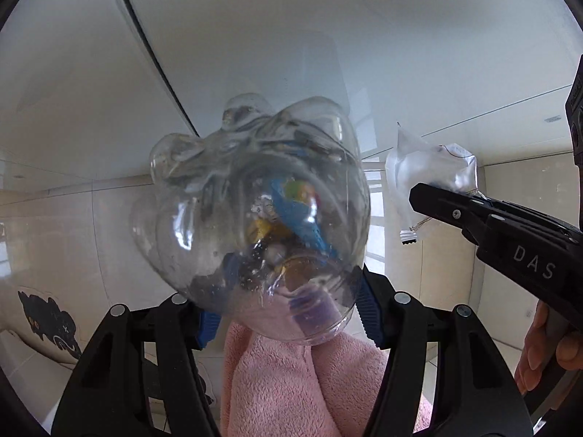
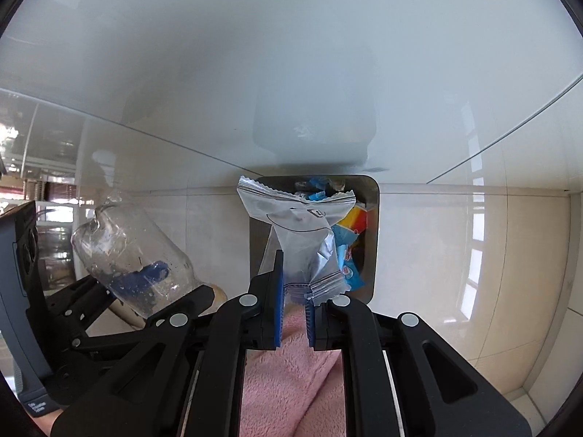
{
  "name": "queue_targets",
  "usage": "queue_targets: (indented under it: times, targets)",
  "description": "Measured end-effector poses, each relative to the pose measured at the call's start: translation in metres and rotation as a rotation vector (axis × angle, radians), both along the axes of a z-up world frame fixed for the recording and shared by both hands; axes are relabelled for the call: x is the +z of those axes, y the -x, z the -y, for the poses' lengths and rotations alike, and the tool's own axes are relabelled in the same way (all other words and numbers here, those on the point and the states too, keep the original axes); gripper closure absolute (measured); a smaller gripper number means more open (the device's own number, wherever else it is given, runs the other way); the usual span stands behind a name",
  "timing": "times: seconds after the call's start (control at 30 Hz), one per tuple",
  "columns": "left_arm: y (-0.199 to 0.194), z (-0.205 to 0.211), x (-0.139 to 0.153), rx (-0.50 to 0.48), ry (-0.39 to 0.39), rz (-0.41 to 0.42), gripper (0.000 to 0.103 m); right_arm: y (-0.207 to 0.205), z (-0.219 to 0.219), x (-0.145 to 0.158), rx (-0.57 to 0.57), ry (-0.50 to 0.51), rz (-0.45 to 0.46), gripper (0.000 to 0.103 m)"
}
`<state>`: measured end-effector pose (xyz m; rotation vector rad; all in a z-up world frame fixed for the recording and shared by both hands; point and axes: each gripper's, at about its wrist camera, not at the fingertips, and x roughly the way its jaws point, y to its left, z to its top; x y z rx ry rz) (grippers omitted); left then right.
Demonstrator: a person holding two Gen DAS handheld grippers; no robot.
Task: Collect trash
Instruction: 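Open the left tool to drop the bottle while the right tool releases the bag, then raise both tools from the bin up to the tissue and pink snack bag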
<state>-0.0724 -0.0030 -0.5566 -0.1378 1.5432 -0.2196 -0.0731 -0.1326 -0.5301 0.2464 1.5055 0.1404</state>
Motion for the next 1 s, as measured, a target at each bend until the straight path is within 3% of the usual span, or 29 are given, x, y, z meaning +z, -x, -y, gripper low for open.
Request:
queue_targets:
  times: [0.1, 0.13, 0.17, 0.2, 0.23, 0.3, 0.47, 0.67, 1.0]
  targets:
    - [-0.003, -0.002, -0.004, 0.013, -0.004, -0.031, 0.044, -0.007, -0.005, -0.003, 0.002, 0.002, -0.003, 0.088]
    - [-0.005, -0.002, -0.004, 0.019, -0.007, -0.037, 0.043, -0.003, -0.006, -0.002, 0.004, 0.005, -0.005, 0.082]
    - [-0.006, -0.003, -0.004, 0.024, -0.006, -0.039, 0.040, -0.002, -0.005, -0.002, 0.000, 0.000, -0.007, 0.072]
    - [-0.006, -0.003, -0.002, 0.028, -0.009, -0.039, 0.037, 0.000, -0.003, -0.001, -0.011, -0.011, -0.005, 0.042]
    - [-0.007, -0.003, -0.001, 0.031, -0.015, -0.039, 0.034, -0.001, -0.001, 0.001, -0.027, -0.019, 0.006, 0.032]
    - [-0.006, -0.006, 0.001, 0.039, -0.020, -0.044, 0.022, -0.004, -0.001, 0.005, -0.036, -0.018, 0.011, 0.033]
    - [-0.002, -0.012, 0.016, 0.051, -0.024, -0.035, 0.016, -0.011, 0.008, 0.017, -0.078, -0.039, 0.016, 0.033]
    - [-0.003, -0.021, 0.054, 0.057, -0.030, 0.013, 0.015, -0.013, 0.015, 0.042, -0.087, -0.048, 0.045, 0.033]
    - [0.010, -0.026, 0.151, 0.078, -0.039, 0.165, 0.008, 0.006, 0.017, 0.134, -0.045, -0.033, 0.166, 0.029]
